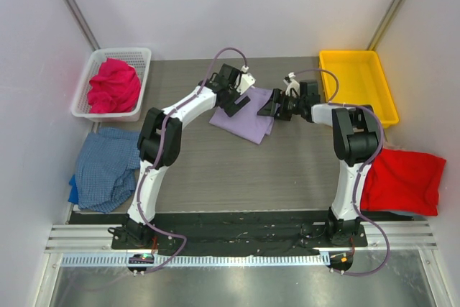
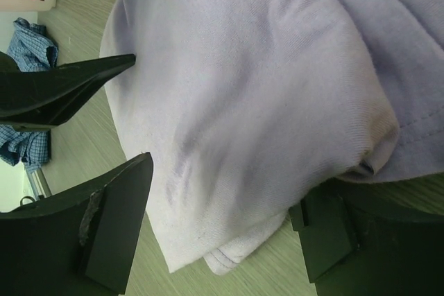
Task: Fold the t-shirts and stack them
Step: Put the neatly folded tshirt into the corner of the board with the right arm
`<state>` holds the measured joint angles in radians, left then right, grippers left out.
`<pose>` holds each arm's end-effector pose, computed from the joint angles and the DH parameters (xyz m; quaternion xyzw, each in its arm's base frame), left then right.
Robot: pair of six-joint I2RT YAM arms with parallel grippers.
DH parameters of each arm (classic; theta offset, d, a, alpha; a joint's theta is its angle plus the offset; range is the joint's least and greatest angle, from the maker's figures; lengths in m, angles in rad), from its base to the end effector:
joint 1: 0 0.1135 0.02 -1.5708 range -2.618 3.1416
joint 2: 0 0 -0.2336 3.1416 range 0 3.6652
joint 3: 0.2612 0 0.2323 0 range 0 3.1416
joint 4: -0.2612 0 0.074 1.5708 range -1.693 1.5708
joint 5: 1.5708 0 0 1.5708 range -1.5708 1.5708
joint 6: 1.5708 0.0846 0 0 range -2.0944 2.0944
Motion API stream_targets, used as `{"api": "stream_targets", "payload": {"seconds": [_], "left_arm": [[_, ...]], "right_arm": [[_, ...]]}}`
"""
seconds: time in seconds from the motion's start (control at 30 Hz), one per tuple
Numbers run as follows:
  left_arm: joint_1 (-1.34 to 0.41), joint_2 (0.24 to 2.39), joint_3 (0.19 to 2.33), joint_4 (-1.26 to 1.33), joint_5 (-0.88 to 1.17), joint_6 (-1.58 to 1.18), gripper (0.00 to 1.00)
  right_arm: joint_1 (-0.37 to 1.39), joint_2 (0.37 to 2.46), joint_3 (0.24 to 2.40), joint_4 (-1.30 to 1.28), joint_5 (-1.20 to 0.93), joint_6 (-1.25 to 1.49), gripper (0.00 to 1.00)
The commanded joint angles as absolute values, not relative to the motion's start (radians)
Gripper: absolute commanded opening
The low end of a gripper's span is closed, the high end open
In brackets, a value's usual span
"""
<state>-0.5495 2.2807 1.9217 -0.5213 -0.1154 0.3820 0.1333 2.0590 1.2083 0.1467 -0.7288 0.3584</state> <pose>0.4350 -0.2550 0.1461 0.4045 0.8481 0.0258 0.3412 0.4159 0.1126 0.1019 -0.0535 0.8594 0.4092 0.3019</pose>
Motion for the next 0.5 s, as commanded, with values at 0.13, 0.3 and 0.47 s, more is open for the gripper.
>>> {"api": "stream_targets", "payload": {"seconds": [0.13, 0.3, 0.47], "left_arm": [[-0.558, 2.269, 1.891, -0.500, -0.103, 0.374, 0.94], [-0.578, 2.258, 1.845, -0.502, -0.104, 0.368, 0.94], [-0.597, 2.253, 1.818, -0.499, -0.113, 0.374, 0.93]], "right_arm": [[0.170, 2.146, 1.230, 0.135, -0.715, 0.368, 0.81], [0.198, 2.152, 1.238, 0.135, -0.732, 0.370, 0.79], [0.224, 2.149, 1.249, 0.124, -0.736, 0.364, 0.75]]}}
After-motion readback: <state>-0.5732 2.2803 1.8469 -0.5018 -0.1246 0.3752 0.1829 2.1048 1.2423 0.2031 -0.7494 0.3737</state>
